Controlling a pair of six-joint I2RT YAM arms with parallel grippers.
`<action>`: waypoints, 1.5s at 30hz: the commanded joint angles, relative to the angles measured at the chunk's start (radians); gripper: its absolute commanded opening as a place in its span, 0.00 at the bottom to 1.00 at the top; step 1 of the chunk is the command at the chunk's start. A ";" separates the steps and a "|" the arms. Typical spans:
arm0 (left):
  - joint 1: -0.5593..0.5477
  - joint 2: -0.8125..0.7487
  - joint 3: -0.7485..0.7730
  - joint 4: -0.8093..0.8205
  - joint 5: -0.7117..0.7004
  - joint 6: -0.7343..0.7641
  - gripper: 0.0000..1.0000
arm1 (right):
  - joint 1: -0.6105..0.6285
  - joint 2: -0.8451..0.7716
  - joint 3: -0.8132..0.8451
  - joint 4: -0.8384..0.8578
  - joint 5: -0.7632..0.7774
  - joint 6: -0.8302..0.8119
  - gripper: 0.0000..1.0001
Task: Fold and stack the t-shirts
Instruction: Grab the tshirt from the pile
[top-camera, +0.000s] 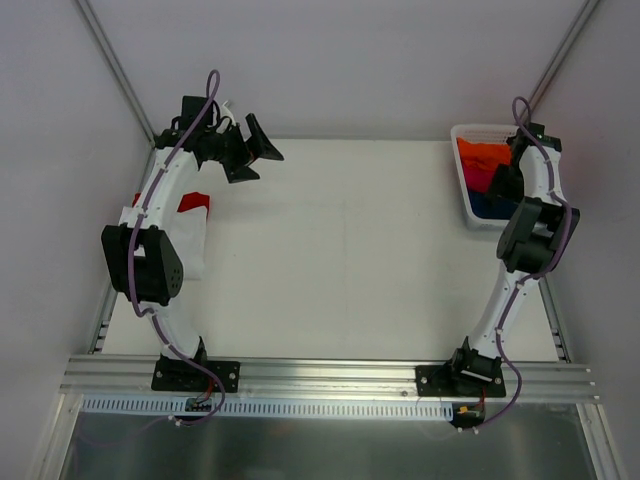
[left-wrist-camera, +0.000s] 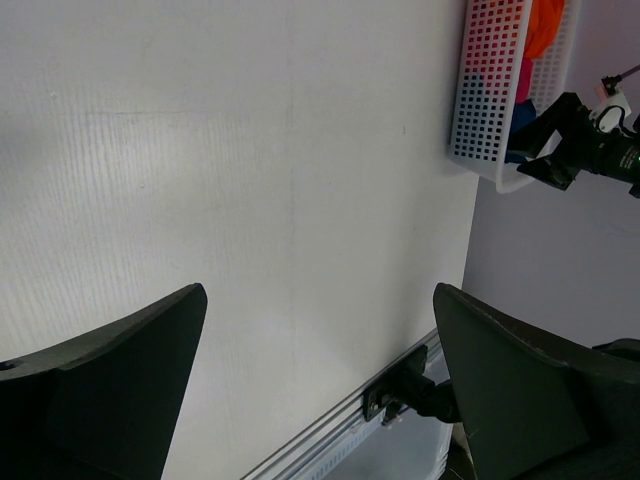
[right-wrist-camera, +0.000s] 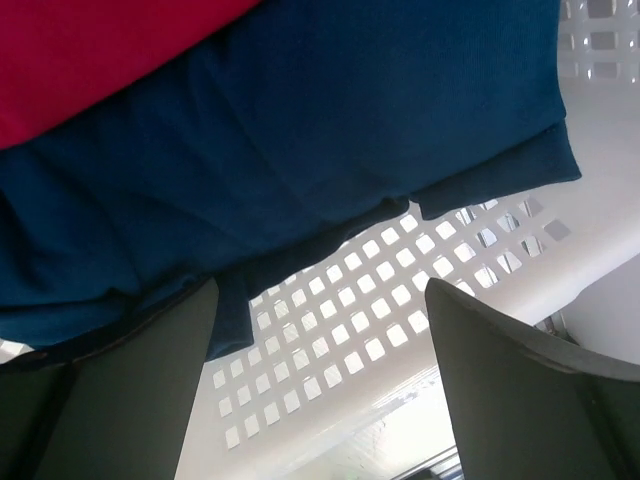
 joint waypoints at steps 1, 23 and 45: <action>-0.003 -0.078 0.014 0.009 0.004 0.001 0.99 | -0.019 0.005 0.021 -0.031 -0.022 -0.014 0.89; -0.004 -0.112 -0.022 0.009 -0.050 -0.003 0.99 | -0.025 0.058 -0.069 0.009 -0.246 -0.027 0.85; -0.004 0.020 0.070 0.012 -0.024 -0.009 0.99 | 0.002 -0.295 0.185 -0.026 -0.544 0.041 0.00</action>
